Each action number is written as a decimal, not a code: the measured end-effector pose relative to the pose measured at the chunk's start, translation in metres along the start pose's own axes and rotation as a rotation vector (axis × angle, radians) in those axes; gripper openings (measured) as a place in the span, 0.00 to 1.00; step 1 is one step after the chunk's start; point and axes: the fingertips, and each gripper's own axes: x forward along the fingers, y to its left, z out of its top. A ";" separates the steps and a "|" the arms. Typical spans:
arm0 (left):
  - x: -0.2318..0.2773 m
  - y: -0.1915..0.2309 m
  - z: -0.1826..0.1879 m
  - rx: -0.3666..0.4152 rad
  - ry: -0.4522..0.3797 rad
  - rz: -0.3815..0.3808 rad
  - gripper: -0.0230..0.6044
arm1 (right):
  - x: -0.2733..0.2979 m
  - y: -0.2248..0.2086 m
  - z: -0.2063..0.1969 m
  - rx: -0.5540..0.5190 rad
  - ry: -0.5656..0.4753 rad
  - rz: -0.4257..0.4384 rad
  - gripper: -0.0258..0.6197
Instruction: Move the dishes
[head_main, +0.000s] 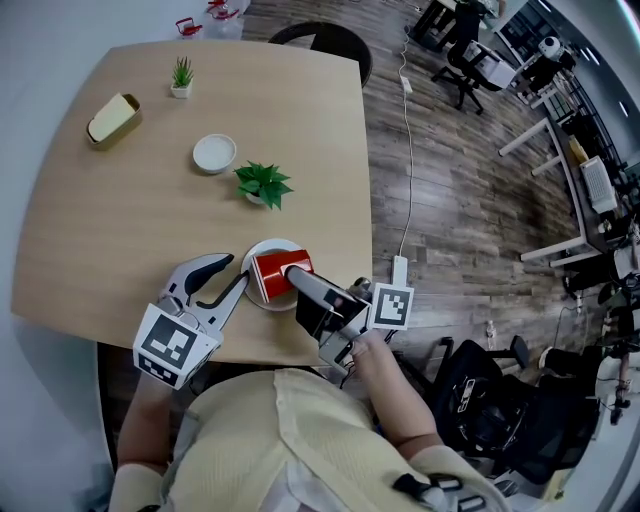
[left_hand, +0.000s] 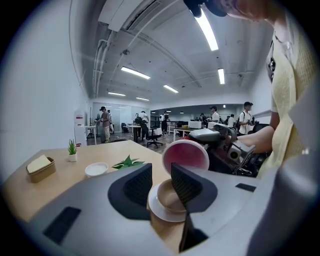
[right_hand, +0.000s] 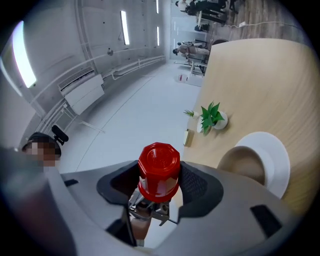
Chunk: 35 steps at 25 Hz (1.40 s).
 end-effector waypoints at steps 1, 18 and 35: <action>0.002 -0.001 0.001 0.010 -0.002 -0.002 0.21 | 0.001 0.000 -0.002 0.017 0.001 0.009 0.43; 0.005 -0.010 0.016 -0.012 -0.061 -0.003 0.20 | 0.004 0.000 -0.017 0.341 -0.028 0.168 0.43; 0.005 -0.011 0.021 -0.131 -0.089 -0.091 0.13 | 0.002 0.000 -0.020 0.430 -0.076 0.261 0.43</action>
